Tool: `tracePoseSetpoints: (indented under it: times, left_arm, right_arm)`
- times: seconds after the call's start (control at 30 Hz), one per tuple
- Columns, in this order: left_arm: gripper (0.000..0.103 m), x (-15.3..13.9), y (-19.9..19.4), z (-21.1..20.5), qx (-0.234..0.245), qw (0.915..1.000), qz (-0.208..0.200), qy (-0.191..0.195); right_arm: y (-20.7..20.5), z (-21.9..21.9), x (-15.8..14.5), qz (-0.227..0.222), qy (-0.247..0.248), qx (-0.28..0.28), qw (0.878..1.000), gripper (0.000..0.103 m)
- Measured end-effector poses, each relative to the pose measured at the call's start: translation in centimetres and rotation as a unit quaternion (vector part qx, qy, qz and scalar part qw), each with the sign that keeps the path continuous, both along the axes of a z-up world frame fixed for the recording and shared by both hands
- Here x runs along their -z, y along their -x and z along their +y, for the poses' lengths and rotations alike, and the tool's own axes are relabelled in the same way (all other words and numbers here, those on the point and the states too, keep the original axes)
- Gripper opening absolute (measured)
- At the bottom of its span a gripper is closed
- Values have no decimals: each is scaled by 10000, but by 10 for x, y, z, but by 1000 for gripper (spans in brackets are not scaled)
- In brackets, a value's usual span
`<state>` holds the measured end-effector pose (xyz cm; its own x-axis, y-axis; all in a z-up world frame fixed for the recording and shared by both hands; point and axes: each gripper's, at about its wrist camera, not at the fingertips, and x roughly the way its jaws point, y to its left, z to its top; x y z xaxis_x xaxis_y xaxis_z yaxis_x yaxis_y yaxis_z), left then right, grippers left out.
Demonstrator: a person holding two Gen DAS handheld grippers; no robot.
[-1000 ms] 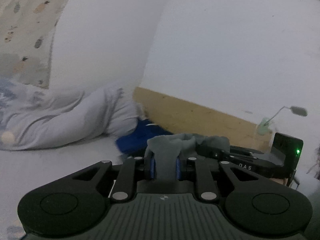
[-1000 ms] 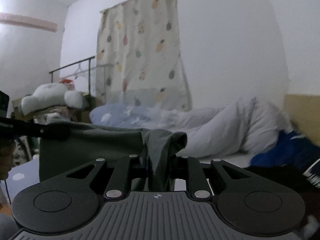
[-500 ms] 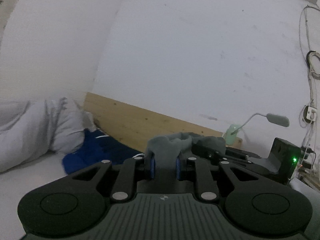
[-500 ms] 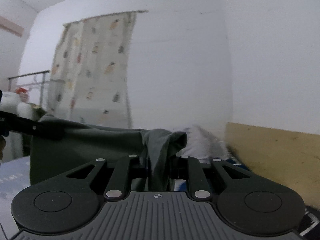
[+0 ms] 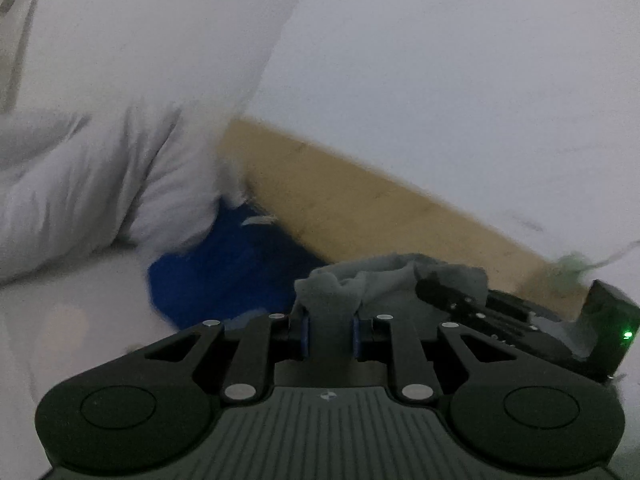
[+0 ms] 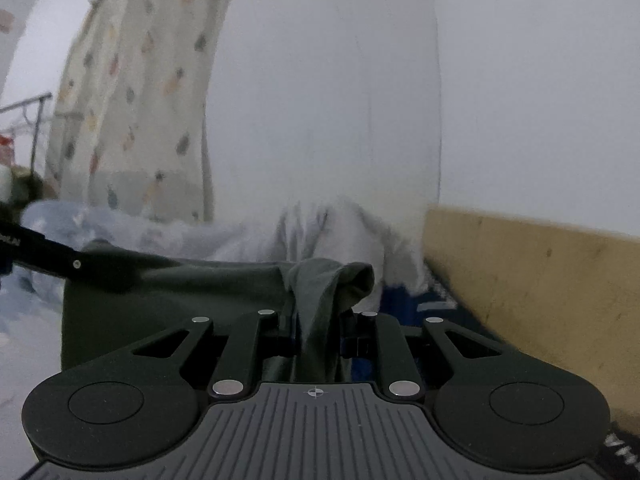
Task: Fold clothes
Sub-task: 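Lift and carry the folded shirt toward the clothes pile by the headboard, then lower the shirt onto the clothes pile and open both grippers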
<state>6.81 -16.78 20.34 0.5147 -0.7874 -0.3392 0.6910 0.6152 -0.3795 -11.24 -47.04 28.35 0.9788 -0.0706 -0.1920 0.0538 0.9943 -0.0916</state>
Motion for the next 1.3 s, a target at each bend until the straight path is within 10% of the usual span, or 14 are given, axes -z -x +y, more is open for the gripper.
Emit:
tracePoseSetpoints:
  times: [0.4,0.57,0.8,1.1,1.3]
  left_arm:
    - [27,133,-148,-17,-466,9928,1021,-408]
    - [66,152,-153,-11,-734,9906,1142,-172]
    - [84,116,-137,-7,-1163,9909,338,-586]
    - [94,68,-62,-26,-602,9963,-620,0]
    - [92,109,-79,-55,-1066,9888,-321,-995]
  right_arm:
    - [-195,-42,129,1766,-821,-252,9805,24]
    - [-216,-47,152,1818,-847,294,9792,47]
    - [-214,-44,149,1169,156,2031,9720,65]
    - [-128,3,123,624,-745,886,9913,87]
    - [-109,17,157,1010,-1038,874,9856,88]
